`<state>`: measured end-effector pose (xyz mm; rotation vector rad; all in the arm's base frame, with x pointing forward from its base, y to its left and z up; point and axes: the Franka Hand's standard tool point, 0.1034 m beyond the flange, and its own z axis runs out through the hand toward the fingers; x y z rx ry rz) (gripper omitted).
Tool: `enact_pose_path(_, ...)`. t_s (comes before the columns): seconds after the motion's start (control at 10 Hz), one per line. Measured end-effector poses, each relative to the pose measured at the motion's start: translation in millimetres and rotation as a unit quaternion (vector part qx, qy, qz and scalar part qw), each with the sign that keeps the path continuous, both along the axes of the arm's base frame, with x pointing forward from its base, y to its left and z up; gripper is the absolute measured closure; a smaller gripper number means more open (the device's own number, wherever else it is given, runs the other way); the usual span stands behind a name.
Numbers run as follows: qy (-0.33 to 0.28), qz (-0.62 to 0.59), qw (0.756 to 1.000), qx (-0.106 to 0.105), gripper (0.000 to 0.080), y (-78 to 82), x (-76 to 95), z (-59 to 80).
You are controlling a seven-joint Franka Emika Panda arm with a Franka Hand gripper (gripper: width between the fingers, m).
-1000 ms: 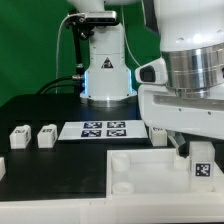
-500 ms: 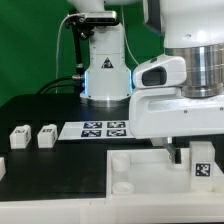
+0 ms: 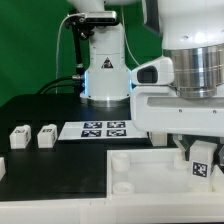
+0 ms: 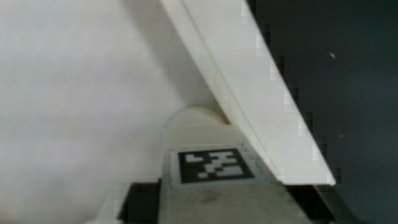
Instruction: Assemble one leg
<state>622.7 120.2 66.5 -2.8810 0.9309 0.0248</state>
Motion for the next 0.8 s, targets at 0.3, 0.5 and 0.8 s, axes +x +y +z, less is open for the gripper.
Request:
enact_pose_path(0.3,0.022,-0.237,0.971,0.009,0.0503,1.4,2.3,-0.5)
enact_pose_path(0.5,0.048,-0.381,0.923,0.036,0.0503,-0.6,4.2,-0.7)
enact_pose_path(0.8,0.079,-0.530,0.842,0.055,0.0503,-1.0,5.7,-0.5)
